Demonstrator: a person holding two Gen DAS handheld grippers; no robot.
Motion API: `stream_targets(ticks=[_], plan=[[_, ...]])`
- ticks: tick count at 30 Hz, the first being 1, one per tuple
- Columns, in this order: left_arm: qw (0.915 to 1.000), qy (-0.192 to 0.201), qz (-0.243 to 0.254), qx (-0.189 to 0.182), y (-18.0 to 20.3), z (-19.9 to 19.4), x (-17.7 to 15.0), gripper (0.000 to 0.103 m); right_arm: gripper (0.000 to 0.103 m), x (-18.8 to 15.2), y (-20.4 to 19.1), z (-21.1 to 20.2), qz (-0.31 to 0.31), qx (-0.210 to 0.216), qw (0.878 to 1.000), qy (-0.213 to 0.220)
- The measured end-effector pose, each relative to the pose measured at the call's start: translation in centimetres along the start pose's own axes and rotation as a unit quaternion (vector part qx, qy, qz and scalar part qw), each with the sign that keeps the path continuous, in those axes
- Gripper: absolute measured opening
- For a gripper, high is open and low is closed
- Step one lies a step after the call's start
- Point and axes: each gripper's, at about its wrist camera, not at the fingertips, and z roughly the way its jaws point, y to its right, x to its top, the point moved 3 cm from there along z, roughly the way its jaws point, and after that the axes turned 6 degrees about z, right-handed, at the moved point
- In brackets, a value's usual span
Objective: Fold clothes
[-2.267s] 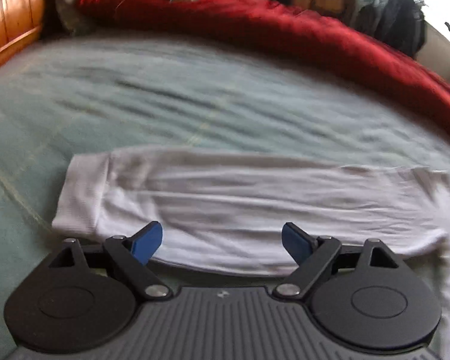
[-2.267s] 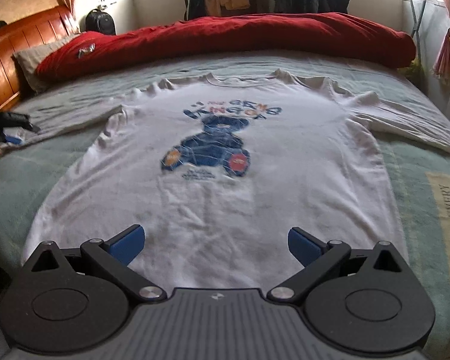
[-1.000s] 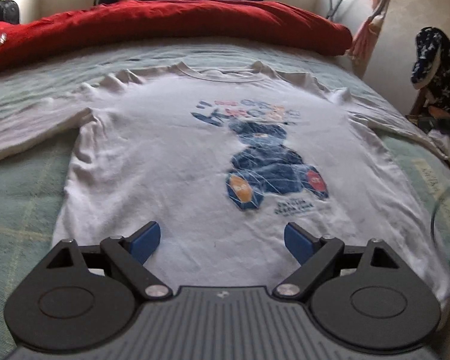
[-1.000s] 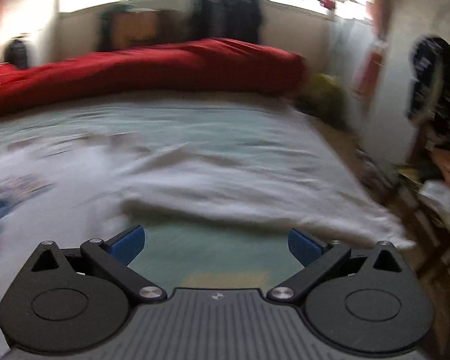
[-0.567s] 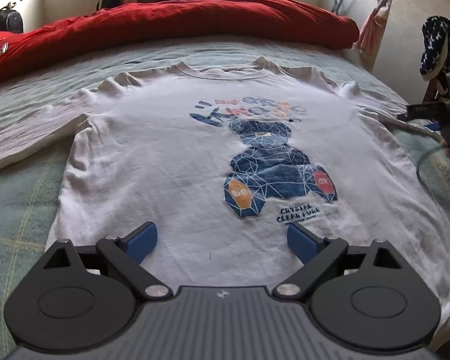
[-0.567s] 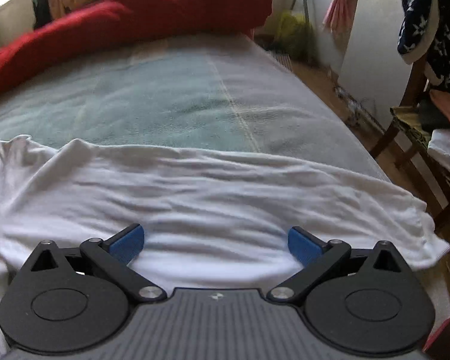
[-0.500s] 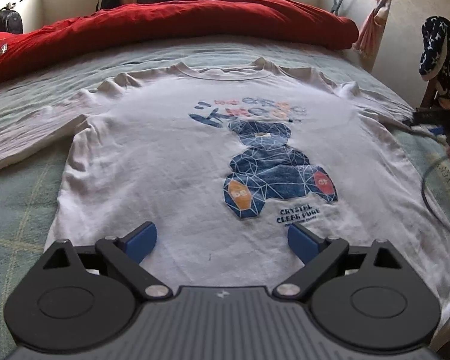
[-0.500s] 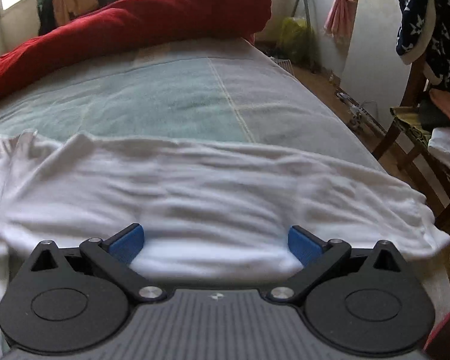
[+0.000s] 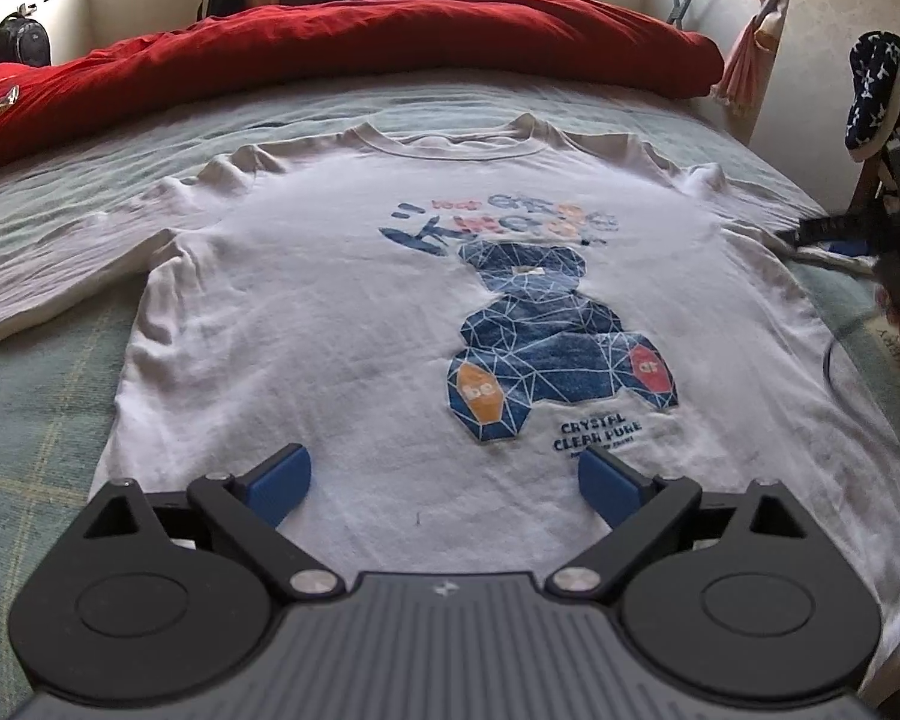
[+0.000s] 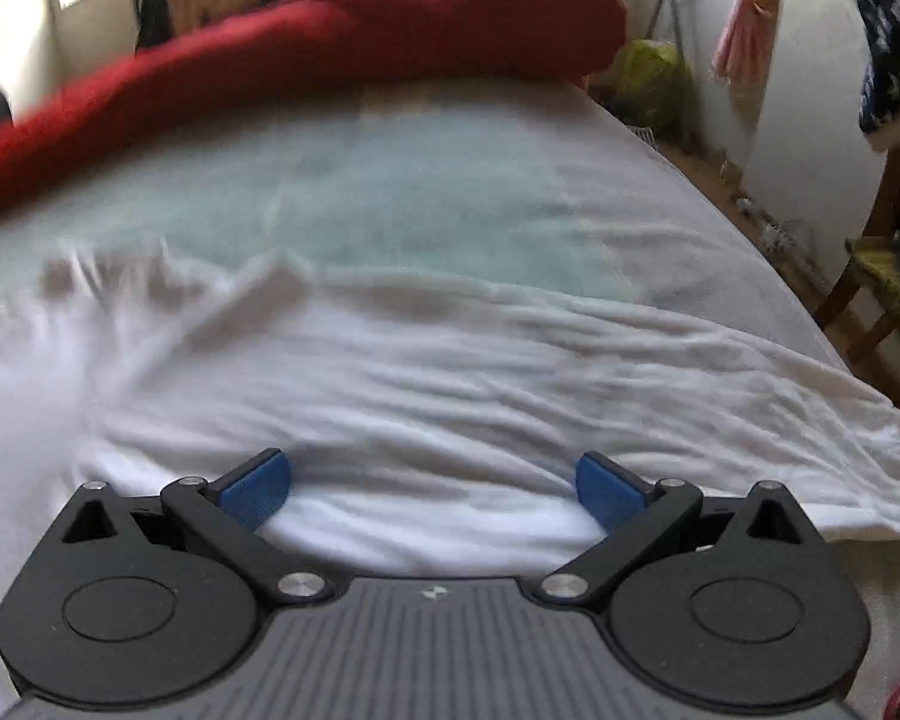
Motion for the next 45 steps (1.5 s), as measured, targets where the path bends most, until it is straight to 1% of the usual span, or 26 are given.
stream_targets(ticks=[1,4,7,8,10,13,15,17,18,20,22,25,26,29,33,35,38,39,40,43,44,45], plan=[[1.0000,0.001,0.000,-0.001,0.0,0.0,0.0,0.096,0.103,-0.6,0.0,-0.2,-0.013,-0.002,1.000,0.005],[1.0000,0.003,0.000,-0.003,-0.1,0.1,-0.1,0.096,0.103,-1.2,0.9,-1.5,-0.017,0.012,1.000,-0.010],[1.0000,0.005,0.000,-0.003,-0.2,0.2,-0.1,0.096,0.103,-0.3,0.6,-2.5,-0.027,0.004,0.999,-0.018],[1.0000,0.005,-0.001,-0.004,-0.2,0.2,-0.1,0.096,0.103,0.2,0.1,-2.9,-0.022,0.009,1.000,-0.009],[1.0000,0.004,-0.002,-0.004,-0.3,0.1,-0.1,0.096,0.103,1.1,-1.7,-3.5,-0.014,0.039,0.999,0.012],[1.0000,0.004,-0.003,-0.004,-0.3,0.0,-0.2,0.096,0.103,1.6,-4.7,-2.7,-0.024,0.058,0.998,0.019],[1.0000,0.005,-0.003,-0.005,-0.3,0.0,-0.2,0.096,0.103,1.1,-6.0,-1.1,-0.041,0.052,0.998,-0.002],[0.9999,0.007,-0.004,-0.008,-0.4,0.0,-0.3,0.096,0.103,-0.1,-6.2,-0.1,-0.055,0.046,0.997,-0.025],[0.9999,0.008,-0.003,-0.010,-0.5,0.0,-0.4,0.096,0.103,-0.7,-5.9,-0.5,-0.057,0.054,0.997,-0.023],[0.9999,0.010,-0.003,-0.013,-0.6,0.0,-0.4,0.096,0.103,-0.7,-5.4,-1.3,-0.061,0.059,0.996,-0.039],[0.9998,0.011,-0.005,-0.013,-0.7,0.0,-0.4,0.096,0.103,0.3,-5.1,-2.2,-0.067,0.050,0.996,-0.041],[0.9998,0.013,-0.007,-0.013,-0.8,0.0,-0.4,0.096,0.103,2.8,-5.4,-2.3,-0.069,0.036,0.997,-0.002],[0.9998,0.013,-0.008,-0.014,-0.8,0.0,-0.4,0.096,0.103,3.6,-5.5,-1.8,-0.061,0.037,0.997,0.000],[0.9998,0.013,-0.009,-0.013,-1.0,-0.1,-0.4,0.096,0.103,5.5,-5.7,1.4,-0.036,0.034,0.999,-0.016],[0.9998,0.012,-0.013,-0.010,-1.4,-0.1,-0.4,0.096,0.103,6.2,-5.3,5.2,-0.030,-0.005,0.999,-0.032],[0.9998,0.012,-0.016,-0.010,-1.7,0.0,-0.4,0.096,0.103,6.7,-4.5,6.0,-0.014,-0.014,0.999,-0.029],[0.9997,0.013,-0.019,-0.008,-1.9,0.1,-0.3,0.096,0.103,7.9,-3.9,6.0,0.012,-0.025,0.999,-0.029],[0.9997,0.014,-0.018,-0.009,-1.9,0.1,-0.4,0.096,0.103,8.1,-4.2,5.6,0.012,-0.024,0.999,-0.031],[0.9997,0.015,-0.018,-0.009,-1.9,0.1,-0.4,0.096,0.103,8.2,-4.8,5.0,0.007,-0.012,0.999,-0.031],[0.9997,0.016,-0.018,-0.010,-2.0,0.1,-0.3,0.096,0.103,7.9,-7.3,3.6,-0.028,0.034,0.998,-0.034],[0.9996,0.016,-0.018,-0.011,-2.0,0.1,-0.4,0.096,0.103,7.7,-8.0,3.8,-0.041,0.033,0.998,-0.038],[0.9996,0.016,-0.018,-0.012,-2.1,0.2,-0.4,0.096,0.103,7.5,-8.4,4.4,-0.055,0.021,0.997,-0.044]])
